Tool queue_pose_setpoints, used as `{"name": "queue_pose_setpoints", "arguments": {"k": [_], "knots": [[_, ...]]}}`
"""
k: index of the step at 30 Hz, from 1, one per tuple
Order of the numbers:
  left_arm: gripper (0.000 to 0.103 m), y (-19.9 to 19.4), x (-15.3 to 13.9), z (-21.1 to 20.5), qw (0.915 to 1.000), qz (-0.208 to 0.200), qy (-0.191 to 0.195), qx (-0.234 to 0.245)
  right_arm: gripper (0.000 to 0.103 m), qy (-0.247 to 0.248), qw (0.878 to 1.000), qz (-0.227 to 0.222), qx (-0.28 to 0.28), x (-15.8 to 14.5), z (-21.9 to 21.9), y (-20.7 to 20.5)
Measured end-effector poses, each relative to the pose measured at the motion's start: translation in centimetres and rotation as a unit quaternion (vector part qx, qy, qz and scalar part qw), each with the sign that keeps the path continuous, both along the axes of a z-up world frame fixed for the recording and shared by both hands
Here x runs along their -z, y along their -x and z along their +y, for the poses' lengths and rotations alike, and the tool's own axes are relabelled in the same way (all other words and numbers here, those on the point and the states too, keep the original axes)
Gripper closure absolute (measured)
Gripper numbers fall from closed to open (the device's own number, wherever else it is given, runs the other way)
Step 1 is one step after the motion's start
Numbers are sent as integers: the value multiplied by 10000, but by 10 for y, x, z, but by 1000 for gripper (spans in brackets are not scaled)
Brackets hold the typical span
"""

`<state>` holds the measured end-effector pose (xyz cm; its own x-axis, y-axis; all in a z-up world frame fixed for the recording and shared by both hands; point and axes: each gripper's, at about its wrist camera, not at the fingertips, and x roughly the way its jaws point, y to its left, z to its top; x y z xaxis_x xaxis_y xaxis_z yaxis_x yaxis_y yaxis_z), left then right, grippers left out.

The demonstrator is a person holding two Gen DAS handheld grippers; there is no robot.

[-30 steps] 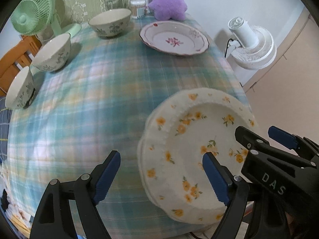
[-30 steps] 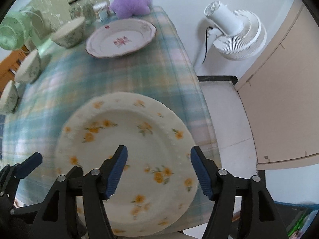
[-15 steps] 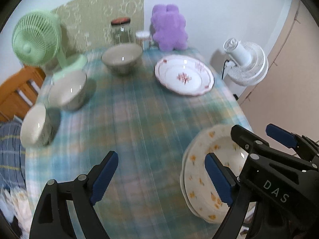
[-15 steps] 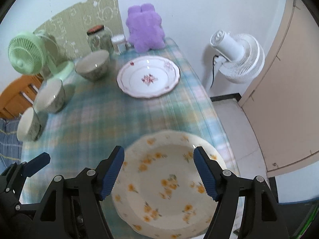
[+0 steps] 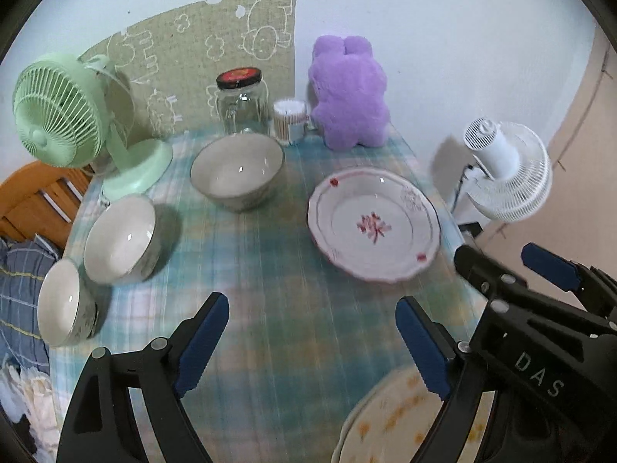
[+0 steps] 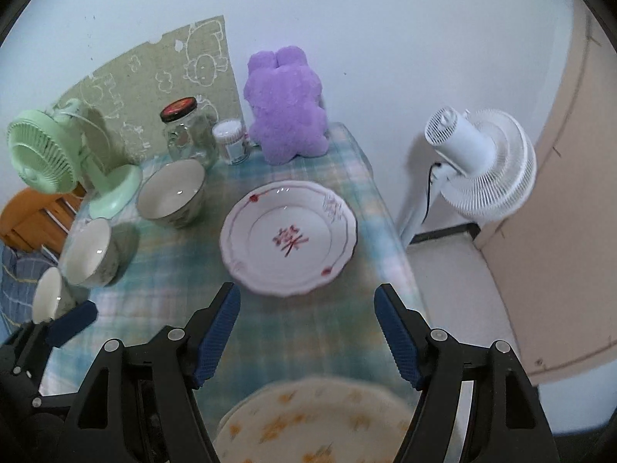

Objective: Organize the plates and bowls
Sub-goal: 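Move the left tool to the red-rimmed white plate and grasp its rim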

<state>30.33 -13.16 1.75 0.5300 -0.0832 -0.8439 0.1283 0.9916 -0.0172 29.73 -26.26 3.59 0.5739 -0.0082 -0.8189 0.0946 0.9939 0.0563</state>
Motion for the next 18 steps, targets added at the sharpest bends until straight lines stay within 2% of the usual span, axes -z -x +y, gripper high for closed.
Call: {"name": "queue_pose_setpoints", "arguments": {"k": [2, 4, 15, 18], "knots": [[14, -14, 6, -6, 9999, -22, -60, -100, 28, -25, 9997, 176, -194, 6, -6, -21], [14, -27, 11, -12, 9997, -40, -102, -206, 28, 26, 9995, 114, -299, 10, -12, -35], [14, -92, 54, -28, 9967, 164, -145, -776, 28, 23, 9992, 66, -383, 45, -33, -106], [17, -108, 71, -33, 9956, 222, -104, -905, 28, -4, 9993, 145, -340, 60, -39, -123]]}}
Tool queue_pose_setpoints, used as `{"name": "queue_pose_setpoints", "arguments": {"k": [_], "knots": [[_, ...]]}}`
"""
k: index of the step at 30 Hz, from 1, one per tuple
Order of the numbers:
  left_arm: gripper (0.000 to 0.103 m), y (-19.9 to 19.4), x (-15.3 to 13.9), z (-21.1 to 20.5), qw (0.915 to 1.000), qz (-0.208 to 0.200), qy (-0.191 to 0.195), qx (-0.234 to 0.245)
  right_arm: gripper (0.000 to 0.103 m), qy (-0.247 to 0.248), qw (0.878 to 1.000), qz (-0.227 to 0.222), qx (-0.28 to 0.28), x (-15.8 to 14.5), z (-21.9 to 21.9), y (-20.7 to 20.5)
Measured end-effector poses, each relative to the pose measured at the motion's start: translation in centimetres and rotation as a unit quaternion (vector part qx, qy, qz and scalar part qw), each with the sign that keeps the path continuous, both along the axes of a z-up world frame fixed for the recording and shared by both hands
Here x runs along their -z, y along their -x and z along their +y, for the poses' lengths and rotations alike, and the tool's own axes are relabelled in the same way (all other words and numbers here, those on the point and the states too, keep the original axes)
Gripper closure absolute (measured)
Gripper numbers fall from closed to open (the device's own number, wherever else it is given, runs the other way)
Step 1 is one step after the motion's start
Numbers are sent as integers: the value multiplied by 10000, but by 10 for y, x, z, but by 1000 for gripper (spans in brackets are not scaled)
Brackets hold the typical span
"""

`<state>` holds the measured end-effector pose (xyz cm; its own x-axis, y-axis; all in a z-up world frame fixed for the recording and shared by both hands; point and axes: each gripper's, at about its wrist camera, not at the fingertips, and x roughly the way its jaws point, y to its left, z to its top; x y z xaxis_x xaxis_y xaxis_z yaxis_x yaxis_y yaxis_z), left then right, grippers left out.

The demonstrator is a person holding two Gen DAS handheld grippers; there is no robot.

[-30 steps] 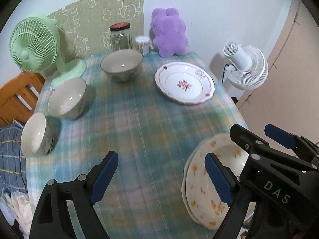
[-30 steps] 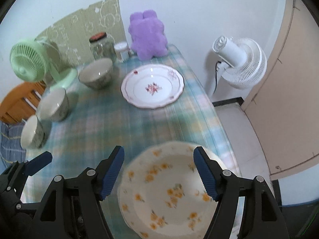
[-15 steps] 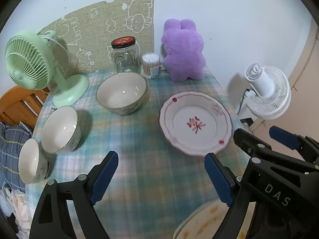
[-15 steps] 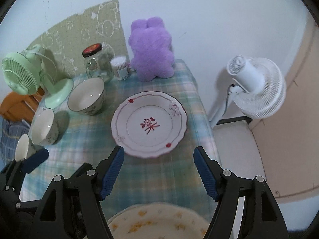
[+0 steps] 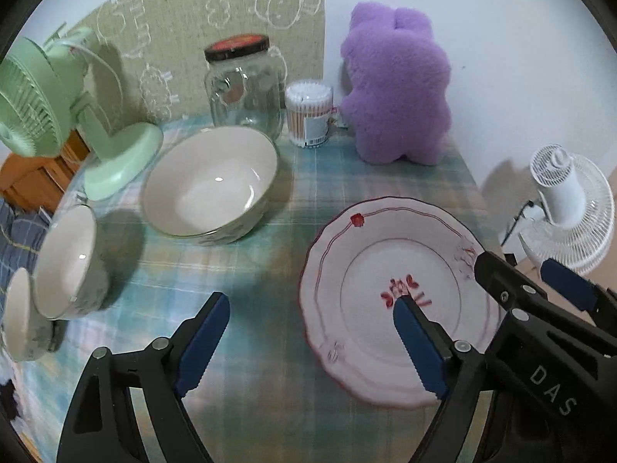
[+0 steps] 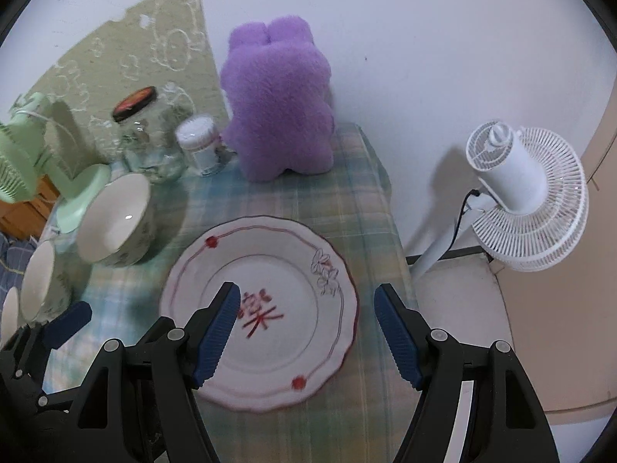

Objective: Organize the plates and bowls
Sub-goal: 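Move the left tool to the red-rimmed white plate and grasp its rim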

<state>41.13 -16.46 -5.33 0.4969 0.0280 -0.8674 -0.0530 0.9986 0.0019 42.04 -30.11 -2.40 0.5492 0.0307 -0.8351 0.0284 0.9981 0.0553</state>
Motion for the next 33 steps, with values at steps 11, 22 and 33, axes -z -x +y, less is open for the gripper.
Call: {"name": "queue_pose_setpoints", "arguments": {"k": [11, 22, 33], "knots": [[23, -35, 49, -13, 9992, 405, -25, -16, 28, -91, 9987, 498, 98, 59, -14, -42], [33, -33, 54, -21, 9991, 352, -114, 199, 44, -151, 9977, 662, 19, 77, -10, -52], [34, -6, 50, -11, 9972, 698, -51, 255, 44, -279, 9955, 903, -3, 72, -5, -31]]}}
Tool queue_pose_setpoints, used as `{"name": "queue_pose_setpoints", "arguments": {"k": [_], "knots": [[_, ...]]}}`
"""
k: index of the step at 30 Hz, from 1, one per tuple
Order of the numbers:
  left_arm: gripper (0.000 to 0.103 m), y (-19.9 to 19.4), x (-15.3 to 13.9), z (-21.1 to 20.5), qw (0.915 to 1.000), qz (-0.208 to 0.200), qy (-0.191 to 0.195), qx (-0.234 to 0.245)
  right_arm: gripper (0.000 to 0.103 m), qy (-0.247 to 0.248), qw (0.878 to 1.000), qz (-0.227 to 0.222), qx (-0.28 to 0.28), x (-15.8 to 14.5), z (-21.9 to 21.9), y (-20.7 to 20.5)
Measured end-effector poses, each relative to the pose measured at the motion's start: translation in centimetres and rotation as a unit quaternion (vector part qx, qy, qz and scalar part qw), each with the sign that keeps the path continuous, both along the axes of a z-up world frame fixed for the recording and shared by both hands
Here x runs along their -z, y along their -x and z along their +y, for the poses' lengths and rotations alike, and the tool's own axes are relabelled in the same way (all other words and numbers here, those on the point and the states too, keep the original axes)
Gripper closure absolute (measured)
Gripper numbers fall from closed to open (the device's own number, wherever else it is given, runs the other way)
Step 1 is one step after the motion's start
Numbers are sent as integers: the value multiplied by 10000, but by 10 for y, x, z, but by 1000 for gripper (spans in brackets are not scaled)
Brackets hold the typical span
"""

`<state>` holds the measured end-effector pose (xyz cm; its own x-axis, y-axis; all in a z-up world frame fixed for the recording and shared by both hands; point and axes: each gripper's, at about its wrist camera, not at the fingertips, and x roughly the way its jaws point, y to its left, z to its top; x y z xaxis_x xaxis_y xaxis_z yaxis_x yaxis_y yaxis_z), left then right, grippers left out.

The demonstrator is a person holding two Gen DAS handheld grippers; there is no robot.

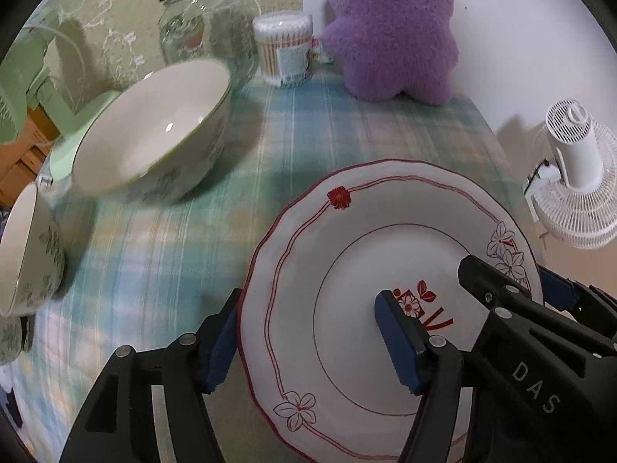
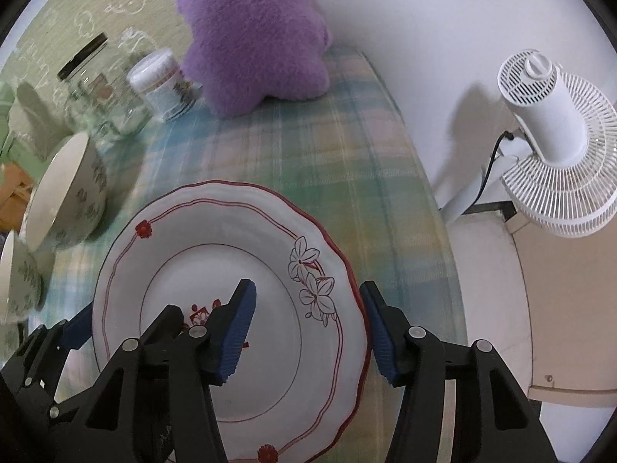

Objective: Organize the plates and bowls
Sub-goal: 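Move the left tool to the red-rimmed white plate and grasp its rim, then lift the red-rimmed plate with the left tool while the right tool grips its rim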

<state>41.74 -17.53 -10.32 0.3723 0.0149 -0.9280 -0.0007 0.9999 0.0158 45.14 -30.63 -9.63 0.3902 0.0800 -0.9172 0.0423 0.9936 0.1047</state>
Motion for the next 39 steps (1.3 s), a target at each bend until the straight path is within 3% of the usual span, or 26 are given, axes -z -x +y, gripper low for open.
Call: {"name": "queue_pose_setpoints", "arguments": {"k": [8, 13, 28, 39], "knots": [[35, 37, 0, 7, 9997, 129, 16, 210, 45, 4, 9989, 287, -357, 1, 11, 38], [38, 42, -2, 8, 9995, 79, -53, 285, 56, 164, 9985, 281, -451, 1, 11, 47], [44, 41, -7, 7, 9996, 95, -123, 215, 56, 302, 9991, 258, -163, 6, 15, 46], [44, 54, -37, 13, 9999, -68, -62, 111, 55, 219, 9997, 86, -111, -17, 14, 59]]}}
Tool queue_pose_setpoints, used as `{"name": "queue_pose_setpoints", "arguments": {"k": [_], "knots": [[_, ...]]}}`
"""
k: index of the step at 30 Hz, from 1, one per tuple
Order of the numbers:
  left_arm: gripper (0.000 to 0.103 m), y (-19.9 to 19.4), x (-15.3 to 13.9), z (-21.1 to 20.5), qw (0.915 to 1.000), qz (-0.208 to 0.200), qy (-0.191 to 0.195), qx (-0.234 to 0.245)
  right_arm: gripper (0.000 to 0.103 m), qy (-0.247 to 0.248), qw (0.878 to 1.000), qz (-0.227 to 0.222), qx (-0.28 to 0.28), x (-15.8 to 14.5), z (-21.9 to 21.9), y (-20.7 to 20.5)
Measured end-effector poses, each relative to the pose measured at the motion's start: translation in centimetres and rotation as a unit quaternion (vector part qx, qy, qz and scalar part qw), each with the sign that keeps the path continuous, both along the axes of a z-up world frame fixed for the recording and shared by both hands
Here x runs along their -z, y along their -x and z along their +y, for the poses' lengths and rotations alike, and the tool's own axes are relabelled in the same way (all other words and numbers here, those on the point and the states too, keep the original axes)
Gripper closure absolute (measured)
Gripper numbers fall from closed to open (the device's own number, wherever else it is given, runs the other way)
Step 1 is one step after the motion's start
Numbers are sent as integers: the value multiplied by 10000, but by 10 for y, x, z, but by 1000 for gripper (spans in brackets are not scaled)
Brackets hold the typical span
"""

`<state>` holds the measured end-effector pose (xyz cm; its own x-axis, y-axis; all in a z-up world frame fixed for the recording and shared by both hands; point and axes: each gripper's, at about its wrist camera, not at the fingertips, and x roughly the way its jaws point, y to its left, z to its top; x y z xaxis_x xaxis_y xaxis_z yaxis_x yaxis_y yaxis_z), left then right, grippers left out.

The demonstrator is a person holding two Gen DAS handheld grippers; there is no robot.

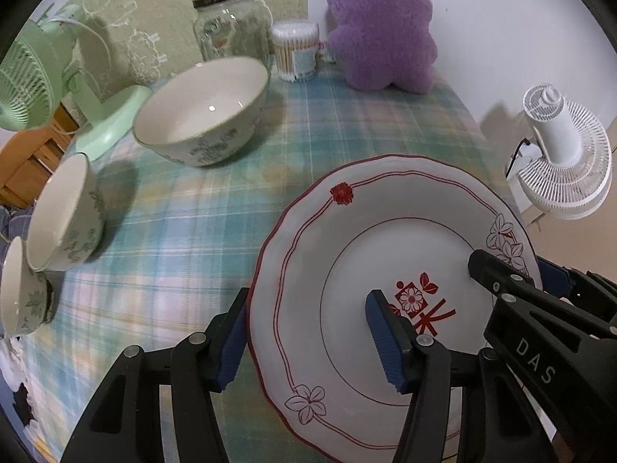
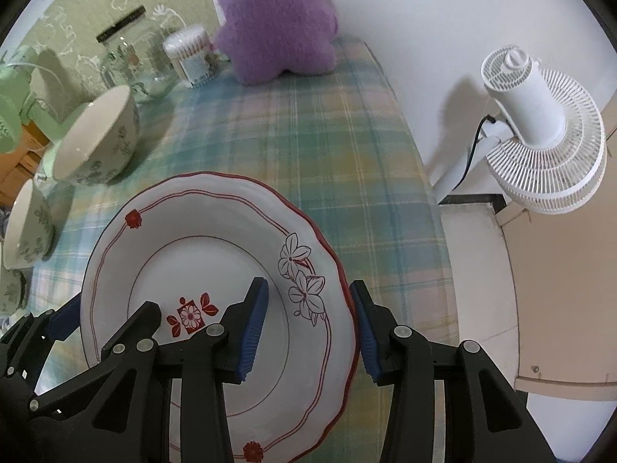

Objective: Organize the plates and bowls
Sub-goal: 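Lift the red-rimmed plate with the left tool while the right tool grips its rim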

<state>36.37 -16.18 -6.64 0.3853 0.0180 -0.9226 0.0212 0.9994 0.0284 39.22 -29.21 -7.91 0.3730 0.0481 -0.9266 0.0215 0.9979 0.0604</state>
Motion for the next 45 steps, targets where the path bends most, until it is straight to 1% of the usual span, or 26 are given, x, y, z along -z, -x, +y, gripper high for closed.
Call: {"name": "queue_pose_setpoints", "arguments": {"k": [7, 8, 9, 10, 11, 12, 13, 14, 15, 16, 19, 22, 24, 34, 40, 45], "knots": [[44, 17, -26, 5, 9999, -86, 61, 47, 55, 34, 9998, -169, -53, -29, 6, 20], [45, 21, -30, 7, 9998, -113, 128, 38, 56, 49, 9998, -195, -69, -34, 7, 24], [45, 24, -37, 10, 9994, -189, 294, -68, 55, 63, 9997, -212, -83, -36, 7, 27], [45, 24, -41, 14, 9990, -215, 364, -147, 55, 207, 9995, -179, -184, -39, 11, 33], [45, 27, -49, 15, 9986, -367, 335, -168, 56, 282, 9990, -194, -278, -41, 15, 41], [45, 31, -54, 12, 9986, -522, 111, -59, 56, 206, 9993, -152, -256, -42, 14, 46], [45, 37, -58, 5, 9974, -673, -197, 173, 56, -28, 9999, -40, -107, -44, 12, 54], [45, 42, -59, 3, 9969, -700, -221, 282, 57, -156, 9999, -18, -11, -47, 13, 63], [45, 44, -58, 5, 9977, -604, -76, 290, 57, -68, 9999, -78, 4, -50, 14, 68], [45, 46, -56, 6, 9982, -514, -23, 316, 57, -11, 9998, -145, 98, -53, 14, 74], [45, 60, -50, 8, 9984, -386, 104, 393, 57, 39, 9996, -107, 240, -56, 12, 83], [45, 71, -49, 8, 9981, -332, 120, 498, 57, 265, 9992, -170, 231, -60, 15, 95], [45, 79, -49, 9, 9978, -297, 164, 570, 57, 247, 9991, -141, 312, -58, 15, 101], [45, 111, -49, 7, 9943, -327, 141, 1004, 57, 401, 9972, -121, 617, -59, 18, 145], [45, 128, -44, 2, 9914, -253, 182, 1273, 57, 506, 9949, -138, 865, -59, 15, 168], [45, 143, -35, -7, 9905, -113, 163, 1361, 57, 549, 9938, -43, 970, -53, 10, 183]]}}
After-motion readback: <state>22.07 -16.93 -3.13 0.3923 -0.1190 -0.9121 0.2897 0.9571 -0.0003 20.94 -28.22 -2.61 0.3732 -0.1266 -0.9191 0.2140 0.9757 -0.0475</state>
